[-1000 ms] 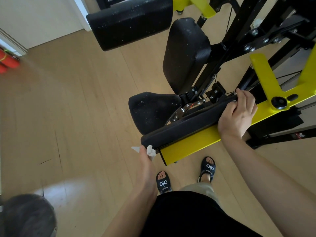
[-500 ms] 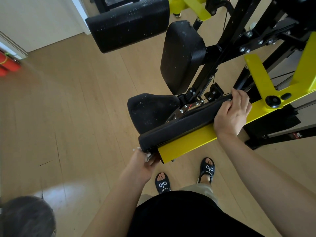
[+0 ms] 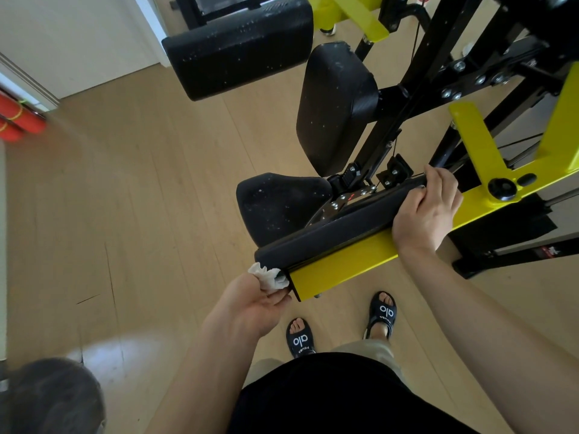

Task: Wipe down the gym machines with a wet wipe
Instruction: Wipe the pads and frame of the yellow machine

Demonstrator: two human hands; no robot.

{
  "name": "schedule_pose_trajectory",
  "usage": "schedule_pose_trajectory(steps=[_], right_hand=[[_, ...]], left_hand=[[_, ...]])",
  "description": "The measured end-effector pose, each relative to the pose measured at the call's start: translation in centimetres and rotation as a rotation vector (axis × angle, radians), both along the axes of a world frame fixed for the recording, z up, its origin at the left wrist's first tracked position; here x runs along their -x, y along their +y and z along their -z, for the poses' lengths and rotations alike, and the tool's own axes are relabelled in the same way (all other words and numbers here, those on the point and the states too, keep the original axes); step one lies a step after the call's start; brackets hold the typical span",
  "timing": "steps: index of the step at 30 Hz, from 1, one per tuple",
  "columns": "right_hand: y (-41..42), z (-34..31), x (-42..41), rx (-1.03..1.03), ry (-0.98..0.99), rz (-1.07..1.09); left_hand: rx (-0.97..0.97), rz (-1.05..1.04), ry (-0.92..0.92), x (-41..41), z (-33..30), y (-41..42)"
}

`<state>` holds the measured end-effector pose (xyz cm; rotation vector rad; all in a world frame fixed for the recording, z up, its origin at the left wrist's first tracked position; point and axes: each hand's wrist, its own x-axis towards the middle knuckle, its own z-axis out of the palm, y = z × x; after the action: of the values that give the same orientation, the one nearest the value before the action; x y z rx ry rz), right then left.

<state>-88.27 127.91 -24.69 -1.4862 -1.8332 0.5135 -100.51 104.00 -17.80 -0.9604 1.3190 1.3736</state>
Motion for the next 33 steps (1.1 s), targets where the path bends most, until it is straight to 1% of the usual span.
schedule_pose_trajectory(steps=[5,9,11,13,14,15,17,18,19,20,22,23,25,27,28,30,32,33], right_hand=[[0.0,0.1,0.1,-0.003,-0.002,0.002],[0.0,0.1,0.0,-0.001,-0.004,0.000],[0.0,0.0,0.0,0.012,-0.002,0.002],[-0.1,-0.1,0.0,0.020,-0.004,0.004],[-0.1,-0.2,0.0,0.017,-0.003,0.003],[-0.1,-0.2,0.0,0.013,-0.001,0.002],[-0.2,-0.3,0.1,0.008,0.001,0.001],[-0.2,-0.3,0.1,0.008,0.000,0.001],[-0.3,-0.4,0.1,0.009,0.000,-0.001],[-0.3,-0.4,0.1,0.009,-0.002,-0.004],[-0.4,-0.4,0.0,0.006,-0.006,-0.008],[-0.4,-0.5,0.0,0.005,-0.006,-0.008],[-0.3,-0.5,0.1,0.001,-0.006,-0.004],[-0.3,-0.5,0.2,-0.007,-0.005,0.006],[-0.4,-0.4,0.2,-0.013,-0.003,0.013],[-0.4,-0.3,0.2,-0.038,-0.003,0.009],[-0.1,-0.1,0.2,-0.078,0.001,-0.006],[0.1,0.0,0.2,-0.093,0.005,-0.008]], left_hand=[[-0.048,-0.144,-0.037,0.0,-2.2,-0.4],[-0.140,-0.130,-0.014,-1.0,-4.7,-0.9],[-0.171,-0.125,0.054,-1.9,-5.6,-1.5],[-0.194,-0.111,0.212,-2.8,-6.3,-2.4],[-0.171,-0.041,0.365,-3.1,-6.7,-2.8],[-0.115,0.092,0.560,-3.2,-7.4,-3.1],[0.104,0.467,1.046,-2.3,-7.8,-2.4],[0.184,0.686,1.244,-1.4,-7.0,-1.7],[0.235,0.920,1.352,-0.5,-6.1,-0.7],[0.248,1.112,1.380,0.0,-4.6,0.3],[0.184,1.435,1.347,0.3,-2.4,2.6],[0.151,1.560,1.345,0.1,-2.0,3.7],[0.127,1.690,1.334,-0.8,-2.3,6.0],[0.078,1.693,1.359,-1.3,-2.7,8.2],[0.008,1.649,1.386,-1.5,-2.5,9.5],[-0.021,1.687,1.346,-1.5,-1.2,12.6],[-0.026,1.603,1.298,-1.2,-0.9,16.0],[-0.035,1.612,1.282,-1.4,-0.7,17.3]])
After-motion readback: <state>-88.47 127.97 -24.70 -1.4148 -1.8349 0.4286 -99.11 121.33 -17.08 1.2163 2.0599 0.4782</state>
